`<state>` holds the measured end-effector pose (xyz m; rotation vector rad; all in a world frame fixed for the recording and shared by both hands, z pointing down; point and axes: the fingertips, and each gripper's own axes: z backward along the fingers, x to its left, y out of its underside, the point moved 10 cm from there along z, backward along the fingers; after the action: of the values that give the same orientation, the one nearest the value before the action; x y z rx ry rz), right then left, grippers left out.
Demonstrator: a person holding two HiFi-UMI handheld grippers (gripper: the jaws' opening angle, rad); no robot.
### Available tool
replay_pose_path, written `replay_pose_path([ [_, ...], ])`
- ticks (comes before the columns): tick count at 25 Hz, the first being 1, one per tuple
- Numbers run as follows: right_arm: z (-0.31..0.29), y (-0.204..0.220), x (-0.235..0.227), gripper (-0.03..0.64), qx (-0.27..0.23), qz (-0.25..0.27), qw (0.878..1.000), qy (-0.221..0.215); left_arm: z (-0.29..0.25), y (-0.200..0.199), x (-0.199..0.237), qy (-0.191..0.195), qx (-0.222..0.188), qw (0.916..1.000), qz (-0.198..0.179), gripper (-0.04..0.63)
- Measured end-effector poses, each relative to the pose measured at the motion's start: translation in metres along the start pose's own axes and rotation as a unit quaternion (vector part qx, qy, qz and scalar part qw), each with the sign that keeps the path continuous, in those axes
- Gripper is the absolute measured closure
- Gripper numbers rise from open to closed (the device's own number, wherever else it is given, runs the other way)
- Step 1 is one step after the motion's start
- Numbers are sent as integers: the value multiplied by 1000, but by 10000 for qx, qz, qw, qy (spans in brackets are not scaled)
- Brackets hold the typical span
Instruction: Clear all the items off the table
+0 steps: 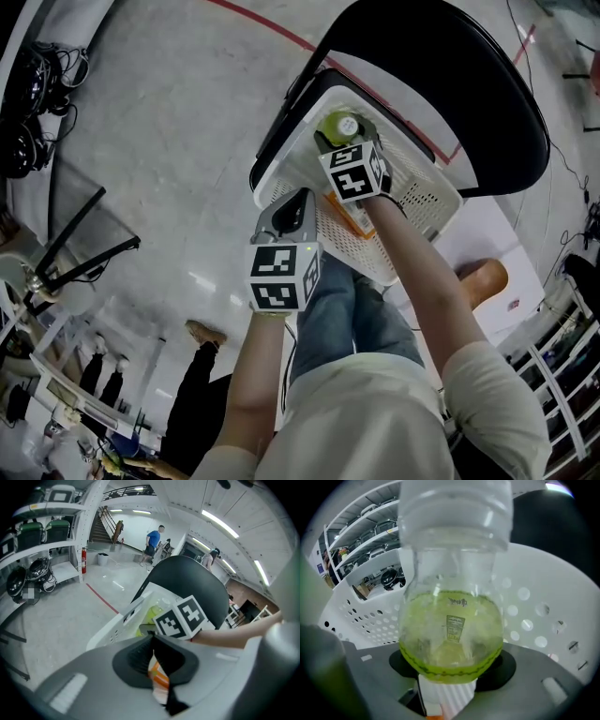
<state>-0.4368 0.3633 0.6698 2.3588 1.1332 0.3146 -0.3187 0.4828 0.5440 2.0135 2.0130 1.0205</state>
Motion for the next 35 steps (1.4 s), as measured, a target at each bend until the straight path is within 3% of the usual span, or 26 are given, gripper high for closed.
replay_pose_path([
  [9, -1, -3, 3, 311, 26, -29, 10000, -42, 3, 1, -1, 18, -45, 10000, 40, 586],
  [17, 13, 1, 5, 252, 42, -167, 9997, -159, 13, 1, -1, 39, -119, 9997, 214, 586],
  [35, 73, -12, 5, 252, -93, -256, 9995, -137, 37, -1, -16, 15, -193, 9993, 310, 586],
])
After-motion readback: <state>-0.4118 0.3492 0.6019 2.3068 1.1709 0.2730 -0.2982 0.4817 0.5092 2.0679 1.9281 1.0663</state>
